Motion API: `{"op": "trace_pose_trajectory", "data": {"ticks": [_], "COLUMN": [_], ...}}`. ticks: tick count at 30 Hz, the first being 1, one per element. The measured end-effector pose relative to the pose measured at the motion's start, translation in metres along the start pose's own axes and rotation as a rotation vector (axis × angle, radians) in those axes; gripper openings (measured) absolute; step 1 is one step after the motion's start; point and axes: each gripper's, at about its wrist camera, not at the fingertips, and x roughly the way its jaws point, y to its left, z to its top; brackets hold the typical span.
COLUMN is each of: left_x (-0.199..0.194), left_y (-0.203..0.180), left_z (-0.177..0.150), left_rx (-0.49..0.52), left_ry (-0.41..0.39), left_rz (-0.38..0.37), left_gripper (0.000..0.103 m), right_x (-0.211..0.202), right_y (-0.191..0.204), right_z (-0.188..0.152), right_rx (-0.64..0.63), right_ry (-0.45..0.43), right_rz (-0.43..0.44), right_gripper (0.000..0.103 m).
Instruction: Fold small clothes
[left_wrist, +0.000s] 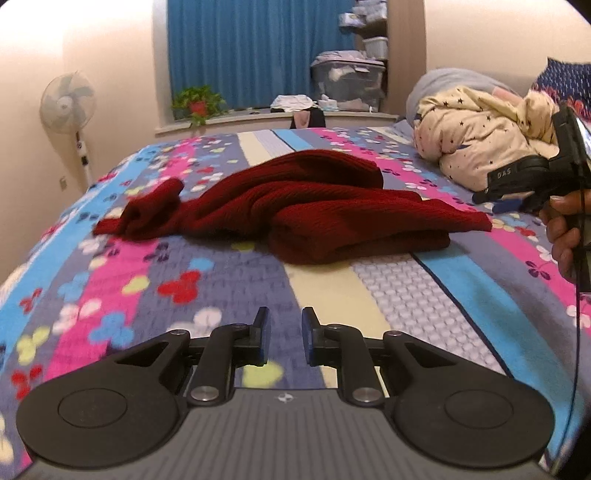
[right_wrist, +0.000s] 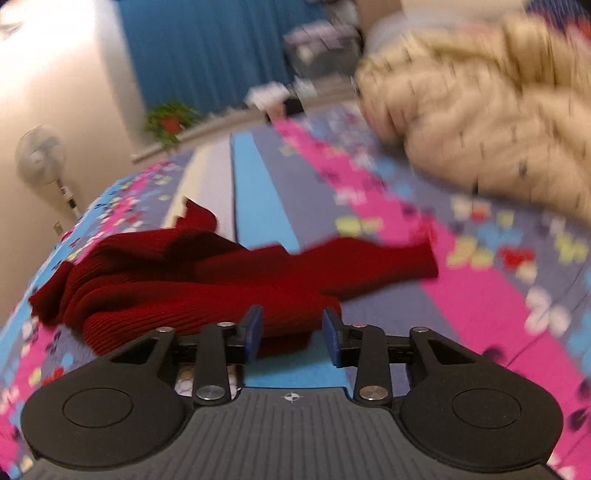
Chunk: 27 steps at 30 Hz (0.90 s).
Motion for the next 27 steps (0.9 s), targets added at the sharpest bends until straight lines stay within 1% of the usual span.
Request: {"op": "trace_pose_trajectory", "data": {"ticks": [1, 2, 4, 6, 8, 9, 10, 11, 12, 13, 14, 15, 16, 17, 18, 19, 20, 21, 22, 23, 24, 25, 27], "left_x": [0.009, 0.019, 0.040, 0.063, 0.088, 0.102, 0.116, 0.130, 0.146, 0.160, 0.174, 0.189, 0.203, 0.214, 0.226, 0.236, 0.245, 0.254, 0.263, 0.270, 0.277, 0.281, 0.269], "left_y": [-0.003, -0.006, -0.011, -0.018, -0.025, -0.028, -0.028, -0.029, -0.030, -0.030, -0.031, -0.031, -0.030, -0.029, -0.029, -0.029, -0.029, -0.030, -0.033, -0.034, -0.035, -0.034, -0.023], "left_z": [0.009, 0.019, 0.043, 0.068, 0.092, 0.104, 0.116, 0.125, 0.136, 0.146, 0.155, 0.163, 0.171, 0.176, 0.181, 0.186, 0.189, 0.193, 0.195, 0.196, 0.196, 0.195, 0.193], "left_rx": [0.003, -0.001, -0.024, -0.052, -0.092, -0.124, -0.162, -0.203, -0.250, -0.292, -0.343, -0.392, -0.437, -0.478, -0.520, -0.555, -0.580, -0.599, -0.607, -0.603, -0.594, -0.579, -0.562], "left_ry": [0.002, 0.004, 0.005, 0.005, 0.011, 0.019, 0.029, 0.036, 0.051, 0.066, 0.077, 0.084, 0.096, 0.108, 0.118, 0.124, 0.130, 0.143, 0.159, 0.172, 0.193, 0.209, 0.204], "left_rz": [-0.003, -0.008, -0.017, -0.034, -0.053, -0.065, -0.080, -0.102, -0.126, -0.138, -0.146, -0.153, -0.157, -0.157, -0.157, -0.161, -0.168, -0.178, -0.188, -0.190, -0.184, -0.184, -0.198], "left_gripper": [0.020, 0.020, 0.020, 0.022, 0.030, 0.042, 0.049, 0.052, 0.061, 0.070, 0.072, 0.073, 0.073, 0.073, 0.073, 0.073, 0.073, 0.071, 0.064, 0.053, 0.022, 0.012, 0.010], "right_x": [0.012, 0.021, 0.037, 0.054, 0.070, 0.078, 0.087, 0.093, 0.099, 0.103, 0.104, 0.106, 0.108, 0.109, 0.108, 0.108, 0.107, 0.106, 0.106, 0.104, 0.101, 0.097, 0.085], "right_y": [-0.005, -0.010, -0.015, -0.021, -0.026, -0.028, -0.028, -0.029, -0.029, -0.027, -0.029, -0.028, -0.025, -0.024, -0.024, -0.021, -0.018, -0.016, -0.017, -0.017, -0.017, -0.018, -0.018], "right_z": [0.003, 0.006, 0.011, 0.012, 0.013, 0.014, 0.013, 0.014, 0.014, 0.014, 0.013, 0.012, 0.010, 0.008, 0.007, 0.007, 0.007, 0.007, 0.008, 0.008, 0.009, 0.009, 0.011], "right_rx": [0.032, 0.065, 0.119, 0.164, 0.204, 0.217, 0.228, 0.236, 0.247, 0.255, 0.260, 0.256, 0.248, 0.244, 0.241, 0.230, 0.212, 0.197, 0.193, 0.195, 0.196, 0.195, 0.178], "right_ry": [0.027, 0.043, 0.064, 0.098, 0.136, 0.157, 0.181, 0.193, 0.204, 0.215, 0.223, 0.230, 0.238, 0.244, 0.248, 0.247, 0.238, 0.229, 0.222, 0.213, 0.200, 0.184, 0.133], "right_rz": [0.004, 0.004, 0.006, -0.004, 0.012, 0.022, 0.034, 0.042, 0.051, 0.058, 0.050, 0.044, 0.039, 0.045, 0.056, 0.060, 0.059, 0.064, 0.072, 0.082, 0.090, 0.097, 0.120], "right_gripper": [0.052, 0.054, 0.067, 0.068, 0.068, 0.068, 0.067, 0.067, 0.066, 0.063, 0.060, 0.047, 0.032, 0.025, 0.014, 0.010, 0.009, 0.008, 0.008, 0.007, 0.007, 0.007, 0.007]}}
